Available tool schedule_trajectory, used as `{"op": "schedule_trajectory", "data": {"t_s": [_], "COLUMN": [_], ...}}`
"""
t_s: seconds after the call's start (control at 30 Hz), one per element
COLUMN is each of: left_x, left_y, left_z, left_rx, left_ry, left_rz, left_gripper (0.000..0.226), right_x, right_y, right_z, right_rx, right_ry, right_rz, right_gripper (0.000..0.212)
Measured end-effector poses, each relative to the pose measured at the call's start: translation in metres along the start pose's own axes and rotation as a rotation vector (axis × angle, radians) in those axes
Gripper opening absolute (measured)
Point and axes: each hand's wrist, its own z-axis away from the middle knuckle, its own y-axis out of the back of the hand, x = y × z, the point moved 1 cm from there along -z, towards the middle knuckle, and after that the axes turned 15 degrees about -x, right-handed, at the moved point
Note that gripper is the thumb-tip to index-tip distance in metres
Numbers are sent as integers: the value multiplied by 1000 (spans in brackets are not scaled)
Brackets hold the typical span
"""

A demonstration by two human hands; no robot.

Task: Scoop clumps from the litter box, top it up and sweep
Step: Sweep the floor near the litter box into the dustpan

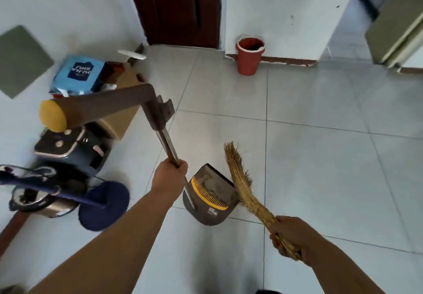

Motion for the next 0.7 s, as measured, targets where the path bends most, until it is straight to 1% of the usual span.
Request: {"op": "schedule_trajectory", "data": {"t_s": [0.07, 0.13, 0.2, 0.43, 0.6, 0.7], "left_x": [38, 69, 107, 240, 323, 378], "left_y": [-16, -26, -44, -92, -114, -126], "left_z": [-37, -62, -97, -207, -282, -343], "left_rx": [-30, -47, -62, -32, -28, -14], "left_ry": [-27, -42, -56, -94, -143, -180], "left_rz": [-52, -72, -81, -104, -110, -152], "left_gripper": [15, 14, 15, 18, 14, 14], "right_x": [-28, -55, -88, -233, -331, -396], "right_y": [25, 40, 70, 176, 228, 262], "right_z": [-7, -12, -23, -61, -87, -113], "right_rx": [27, 38, 54, 77, 77, 77], "right_ry": [26, 53, 66, 115, 156, 160], "right_rz": [-31, -64, -110, -156, -217, -212], "right_gripper": [12, 10, 10, 12, 12, 10]}}
